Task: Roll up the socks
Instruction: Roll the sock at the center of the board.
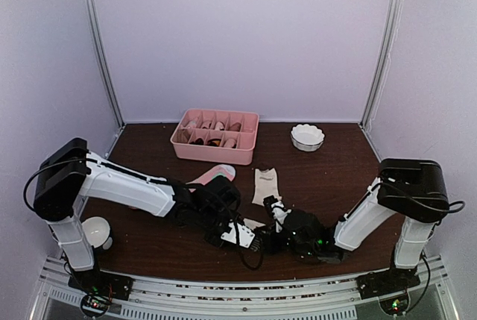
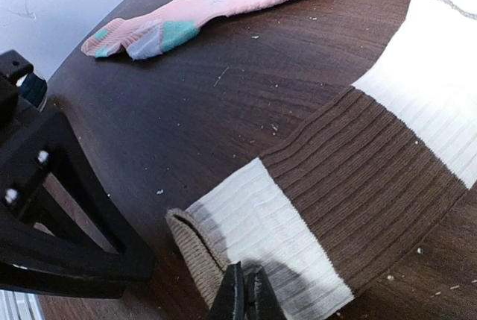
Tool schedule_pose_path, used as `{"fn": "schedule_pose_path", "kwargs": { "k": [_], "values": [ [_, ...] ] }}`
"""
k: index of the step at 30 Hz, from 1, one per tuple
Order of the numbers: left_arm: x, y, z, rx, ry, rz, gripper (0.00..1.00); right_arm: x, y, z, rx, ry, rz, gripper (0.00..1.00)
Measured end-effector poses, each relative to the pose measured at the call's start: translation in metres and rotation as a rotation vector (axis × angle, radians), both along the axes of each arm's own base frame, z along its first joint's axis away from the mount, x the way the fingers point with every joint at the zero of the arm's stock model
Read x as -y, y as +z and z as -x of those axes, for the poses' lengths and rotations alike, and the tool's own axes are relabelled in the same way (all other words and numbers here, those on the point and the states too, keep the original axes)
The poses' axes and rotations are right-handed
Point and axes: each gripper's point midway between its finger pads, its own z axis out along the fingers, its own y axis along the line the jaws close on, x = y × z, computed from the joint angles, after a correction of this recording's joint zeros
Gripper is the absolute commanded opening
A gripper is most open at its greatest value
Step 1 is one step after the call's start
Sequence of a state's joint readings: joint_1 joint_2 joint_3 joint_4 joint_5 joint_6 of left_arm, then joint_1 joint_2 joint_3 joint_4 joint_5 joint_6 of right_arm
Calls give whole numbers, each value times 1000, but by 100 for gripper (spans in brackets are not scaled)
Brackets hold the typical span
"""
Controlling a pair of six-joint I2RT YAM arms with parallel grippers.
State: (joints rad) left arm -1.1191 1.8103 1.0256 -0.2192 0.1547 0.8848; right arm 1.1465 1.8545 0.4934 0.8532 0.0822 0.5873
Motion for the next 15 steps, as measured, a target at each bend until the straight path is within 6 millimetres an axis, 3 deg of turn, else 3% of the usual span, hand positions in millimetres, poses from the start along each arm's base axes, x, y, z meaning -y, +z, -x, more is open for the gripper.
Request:
{"fn": "schedule_pose_path", "kwargs": {
  "k": [3,15],
  "values": [
    [0,-11,3,-9,-6,-25,34,0,0,0,-6,0,-2,0],
    [7,-10,-8,31,16,-20,32,-2,0,0,-21,6,-5,0]
  ]
}}
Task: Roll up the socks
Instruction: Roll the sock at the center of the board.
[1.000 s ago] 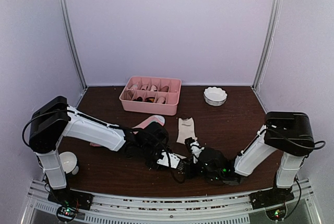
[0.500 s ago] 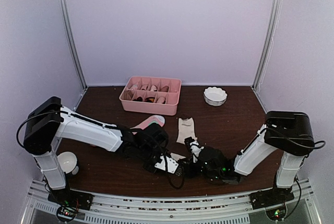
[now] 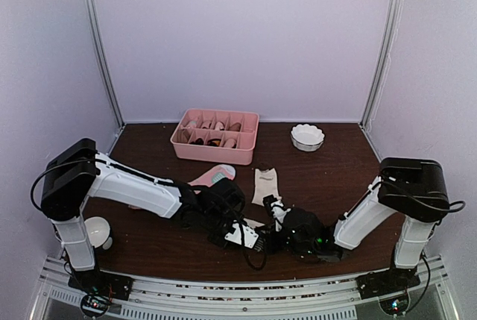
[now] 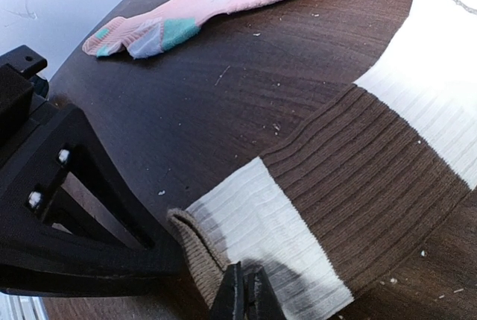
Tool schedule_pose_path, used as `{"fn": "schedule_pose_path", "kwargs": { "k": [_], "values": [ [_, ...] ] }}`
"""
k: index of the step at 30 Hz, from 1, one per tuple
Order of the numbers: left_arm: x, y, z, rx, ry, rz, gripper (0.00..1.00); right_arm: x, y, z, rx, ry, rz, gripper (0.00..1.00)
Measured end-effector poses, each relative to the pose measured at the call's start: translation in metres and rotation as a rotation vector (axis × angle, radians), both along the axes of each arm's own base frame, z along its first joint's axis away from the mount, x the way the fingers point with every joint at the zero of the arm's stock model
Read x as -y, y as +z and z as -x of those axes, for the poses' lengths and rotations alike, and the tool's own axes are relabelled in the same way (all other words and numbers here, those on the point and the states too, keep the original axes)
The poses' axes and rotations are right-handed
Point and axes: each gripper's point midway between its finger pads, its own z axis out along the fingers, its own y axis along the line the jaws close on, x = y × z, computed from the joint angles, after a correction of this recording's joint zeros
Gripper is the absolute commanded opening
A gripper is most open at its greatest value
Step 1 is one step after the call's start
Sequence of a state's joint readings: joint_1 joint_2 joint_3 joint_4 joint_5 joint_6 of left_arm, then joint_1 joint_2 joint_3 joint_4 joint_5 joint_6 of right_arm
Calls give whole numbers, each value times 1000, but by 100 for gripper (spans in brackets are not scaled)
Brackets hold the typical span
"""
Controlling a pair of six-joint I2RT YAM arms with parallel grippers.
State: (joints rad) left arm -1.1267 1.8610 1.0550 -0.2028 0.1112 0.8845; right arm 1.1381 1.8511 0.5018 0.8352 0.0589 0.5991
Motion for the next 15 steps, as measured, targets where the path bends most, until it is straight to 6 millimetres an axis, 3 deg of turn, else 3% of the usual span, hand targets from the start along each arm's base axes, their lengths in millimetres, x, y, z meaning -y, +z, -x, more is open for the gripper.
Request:
{"fn": "schedule_pose_path", "kwargs": {
  "k": [15],
  "values": [
    [5,-5,-17,2,36,-30,14,0,0,0,-14,5,-7,0]
  ]
}}
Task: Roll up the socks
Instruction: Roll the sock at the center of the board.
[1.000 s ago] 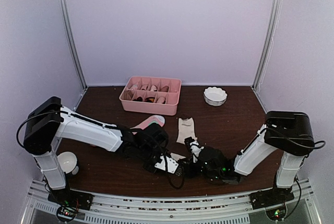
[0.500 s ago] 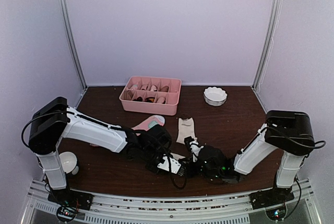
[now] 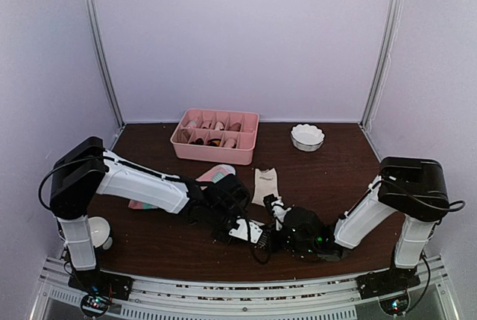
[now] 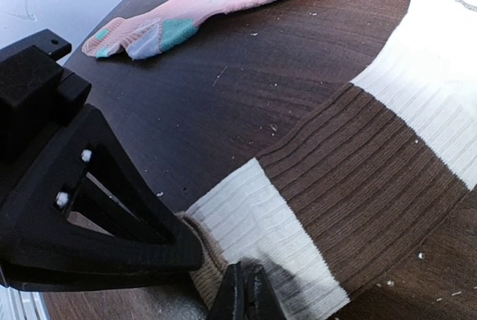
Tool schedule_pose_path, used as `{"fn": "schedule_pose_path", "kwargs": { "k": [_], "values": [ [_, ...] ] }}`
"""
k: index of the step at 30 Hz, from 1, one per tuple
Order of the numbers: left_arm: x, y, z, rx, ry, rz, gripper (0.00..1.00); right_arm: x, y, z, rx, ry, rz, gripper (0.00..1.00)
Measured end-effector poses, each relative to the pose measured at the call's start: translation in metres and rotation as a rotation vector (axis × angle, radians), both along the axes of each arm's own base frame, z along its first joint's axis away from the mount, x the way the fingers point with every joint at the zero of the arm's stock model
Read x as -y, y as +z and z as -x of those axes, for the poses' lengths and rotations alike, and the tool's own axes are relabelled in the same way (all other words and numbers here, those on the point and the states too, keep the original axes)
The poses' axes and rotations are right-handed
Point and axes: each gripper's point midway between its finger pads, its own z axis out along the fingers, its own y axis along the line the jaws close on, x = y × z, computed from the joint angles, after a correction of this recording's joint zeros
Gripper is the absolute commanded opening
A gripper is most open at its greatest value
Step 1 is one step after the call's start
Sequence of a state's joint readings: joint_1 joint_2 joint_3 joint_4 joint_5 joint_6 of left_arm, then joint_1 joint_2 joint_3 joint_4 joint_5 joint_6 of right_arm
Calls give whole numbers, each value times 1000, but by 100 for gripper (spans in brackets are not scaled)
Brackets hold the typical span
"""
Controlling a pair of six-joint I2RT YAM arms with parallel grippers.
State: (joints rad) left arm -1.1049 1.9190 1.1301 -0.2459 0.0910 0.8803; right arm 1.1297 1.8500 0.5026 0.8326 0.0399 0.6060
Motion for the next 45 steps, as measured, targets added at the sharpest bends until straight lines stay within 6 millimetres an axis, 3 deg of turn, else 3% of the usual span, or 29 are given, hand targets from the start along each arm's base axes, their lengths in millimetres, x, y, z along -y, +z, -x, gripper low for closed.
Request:
{"fn": "schedule_pose_path", "kwargs": {
  "k": [9,13,16,20,26,28,29,30,31,34,38,43,45],
  "values": [
    [-1,-2,1,-6,0,-12,2,1,0,-1,-4,-5,2,3],
    [1,-2,0,-28,13,-17,0,10,3,0,-3,-20,-7,27],
    [1,-1,-5,-106,54,-23,0,34,12,4,31,-55,-39,44],
    [-1,0,-7,-263,112,-39,0,66,31,8,122,-93,-74,49],
    [-8,1,3,-481,163,-85,0,65,88,-5,296,-105,-102,59],
    [-10,1,11,-534,164,-106,0,71,103,-9,349,-131,-95,69],
    [-11,0,14,-556,162,-117,0,76,109,-11,364,-152,-95,78],
    [-12,0,17,-577,161,-129,0,81,113,-14,378,-172,-93,94],
    [-12,1,19,-596,160,-139,0,88,116,-16,384,-195,-97,100],
    [-11,0,25,-653,155,-170,0,107,117,-18,399,-249,-93,99],
    [-10,0,29,-708,151,-196,0,128,89,-6,387,-227,-39,100],
    [-11,0,31,-828,170,-232,1,115,82,16,423,-108,28,100],
    [-12,0,29,-874,185,-236,1,109,82,23,441,-60,35,93]
  ]
}}
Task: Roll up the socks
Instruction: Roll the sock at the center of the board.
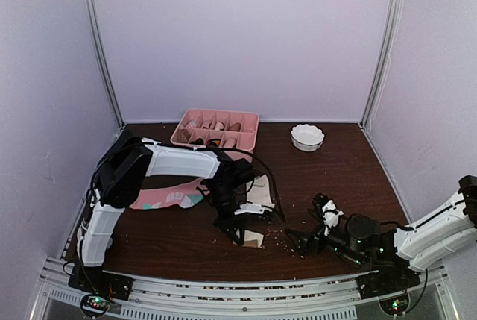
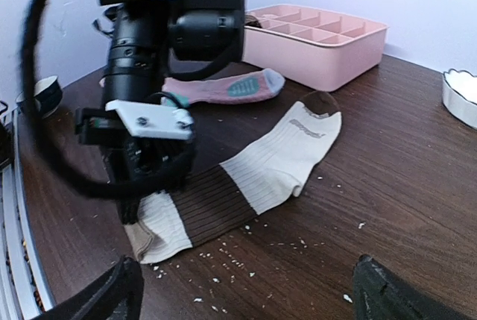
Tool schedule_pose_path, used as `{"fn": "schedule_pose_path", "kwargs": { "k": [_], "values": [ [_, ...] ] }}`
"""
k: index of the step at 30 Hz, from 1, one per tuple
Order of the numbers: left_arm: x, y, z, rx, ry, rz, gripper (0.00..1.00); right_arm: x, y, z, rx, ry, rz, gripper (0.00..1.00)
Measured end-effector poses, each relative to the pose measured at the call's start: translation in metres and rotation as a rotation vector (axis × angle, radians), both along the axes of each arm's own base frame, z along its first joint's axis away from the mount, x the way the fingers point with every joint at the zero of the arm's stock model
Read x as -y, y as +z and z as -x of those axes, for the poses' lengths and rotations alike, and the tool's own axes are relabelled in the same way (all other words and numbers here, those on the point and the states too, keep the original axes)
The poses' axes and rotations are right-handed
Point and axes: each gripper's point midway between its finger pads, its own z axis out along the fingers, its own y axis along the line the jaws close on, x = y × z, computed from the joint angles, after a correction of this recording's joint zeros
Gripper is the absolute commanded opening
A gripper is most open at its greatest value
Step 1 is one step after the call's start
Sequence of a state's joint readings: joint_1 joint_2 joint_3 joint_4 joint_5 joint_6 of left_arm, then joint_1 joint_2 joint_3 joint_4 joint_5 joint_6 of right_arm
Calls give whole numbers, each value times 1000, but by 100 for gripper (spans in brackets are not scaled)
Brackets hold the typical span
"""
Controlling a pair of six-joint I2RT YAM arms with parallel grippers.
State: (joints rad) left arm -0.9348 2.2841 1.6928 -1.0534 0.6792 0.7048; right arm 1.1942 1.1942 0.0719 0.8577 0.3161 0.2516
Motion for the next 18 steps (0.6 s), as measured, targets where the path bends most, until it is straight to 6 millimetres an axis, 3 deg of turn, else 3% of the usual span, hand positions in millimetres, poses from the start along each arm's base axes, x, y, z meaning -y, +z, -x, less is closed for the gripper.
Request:
{"fn": "schedule_pose_path", "kwargs": {
  "k": [4,10,18],
  "values": [
    [-3,0,0,-94,26,-28,1,-16,-5,20,38,134,70,76],
    [-1,-1,3,-205,38,-72,1,-60,-14,54,90,354,231,60],
    [-4,-1,8,-262,43,-105,1,-105,-41,67,165,527,459,45]
  ]
}}
